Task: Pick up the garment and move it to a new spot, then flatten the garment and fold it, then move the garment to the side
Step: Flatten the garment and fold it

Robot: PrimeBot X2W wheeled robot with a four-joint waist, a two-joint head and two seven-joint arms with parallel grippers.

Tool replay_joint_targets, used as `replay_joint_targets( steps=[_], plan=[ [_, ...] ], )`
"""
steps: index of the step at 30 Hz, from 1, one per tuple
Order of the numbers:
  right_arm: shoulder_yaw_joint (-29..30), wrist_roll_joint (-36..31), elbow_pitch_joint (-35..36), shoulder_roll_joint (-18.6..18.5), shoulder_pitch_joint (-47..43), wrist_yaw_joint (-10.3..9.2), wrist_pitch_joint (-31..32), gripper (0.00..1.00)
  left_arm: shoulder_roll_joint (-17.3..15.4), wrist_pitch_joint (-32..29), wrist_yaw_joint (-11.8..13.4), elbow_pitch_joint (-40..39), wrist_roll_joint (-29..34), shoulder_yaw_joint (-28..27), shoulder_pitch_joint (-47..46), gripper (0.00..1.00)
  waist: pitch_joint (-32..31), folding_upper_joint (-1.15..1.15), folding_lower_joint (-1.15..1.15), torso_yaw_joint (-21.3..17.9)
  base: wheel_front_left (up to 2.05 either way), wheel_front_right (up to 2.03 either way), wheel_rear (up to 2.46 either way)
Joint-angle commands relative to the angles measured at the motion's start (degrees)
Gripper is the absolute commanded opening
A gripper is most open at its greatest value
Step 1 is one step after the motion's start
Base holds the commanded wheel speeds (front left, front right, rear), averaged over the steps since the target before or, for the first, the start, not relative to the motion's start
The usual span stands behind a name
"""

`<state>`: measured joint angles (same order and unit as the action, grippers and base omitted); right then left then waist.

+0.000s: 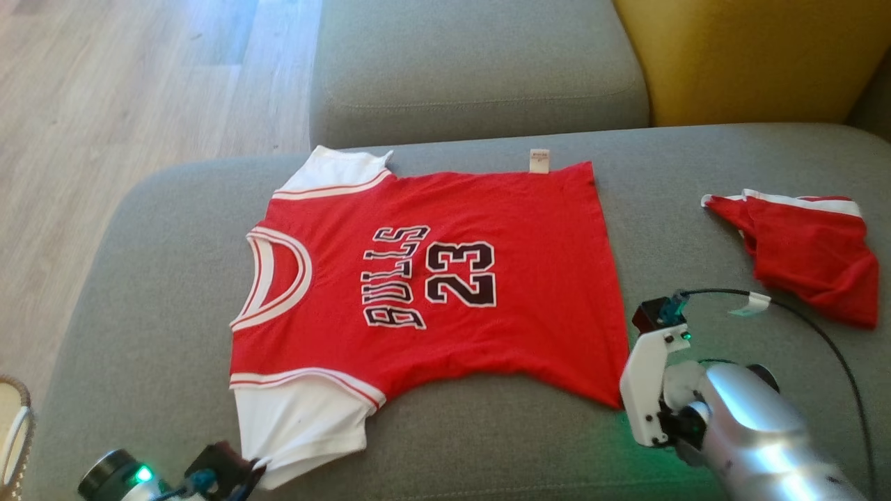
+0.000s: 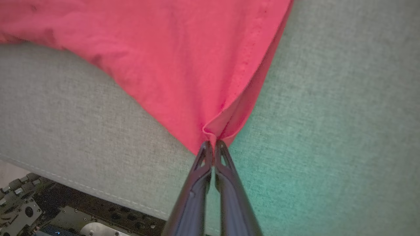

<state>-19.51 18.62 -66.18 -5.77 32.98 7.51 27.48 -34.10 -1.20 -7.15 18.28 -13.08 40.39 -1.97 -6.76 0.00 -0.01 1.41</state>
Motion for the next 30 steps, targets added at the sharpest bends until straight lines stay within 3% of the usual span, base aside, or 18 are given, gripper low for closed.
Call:
replay_joint_targets(
  steps=[1, 6, 13, 20, 30],
  plan=[
    [-1.6, 1.0, 2.0, -0.8, 0.4, -0.02, 0.7, 0.0, -2.8, -0.1, -0.3, -1.6, -0.4, -2.1, -2.3, 0.0, -0.2, 0.0, 0.01, -0.1, 0.0, 0.0, 0.0],
    [-8.5, 10.9, 13.3, -8.1, -3.4, -0.02, 6.6, 0.0, -6.1, -1.9, -0.3, -5.3, -2.5, -2.5, -0.8, 0.0, -0.7, 0.0, 0.01, -0.4, 0.0, 0.0, 0.0],
    [-12.9, 19.7, 23.8, -16.0, -7.7, -0.02, 14.3, 0.0, -9.1, -4.5, -0.3, -10.5, -4.8, -0.9, 1.5, 0.0, -1.2, 0.0, 0.01, -0.4, 0.0, 0.0, 0.0],
    [-13.6, 23.6, 29.4, -19.7, -11.0, -0.02, 19.5, 0.0, -12.7, -7.0, -0.3, -15.0, -9.4, 2.2, 2.8, 0.0, -1.6, 0.0, 0.01, -0.3, 0.0, 0.0, 0.0],
    [-11.3, 24.9, 34.5, -21.6, -13.5, -0.02, 23.5, 0.0, -15.8, -7.2, 0.2, -18.6, -14.3, 2.9, 2.3, 0.0, -1.6, 0.0, 0.01, -0.5, 0.0, 0.0, 0.0]
  ],
)
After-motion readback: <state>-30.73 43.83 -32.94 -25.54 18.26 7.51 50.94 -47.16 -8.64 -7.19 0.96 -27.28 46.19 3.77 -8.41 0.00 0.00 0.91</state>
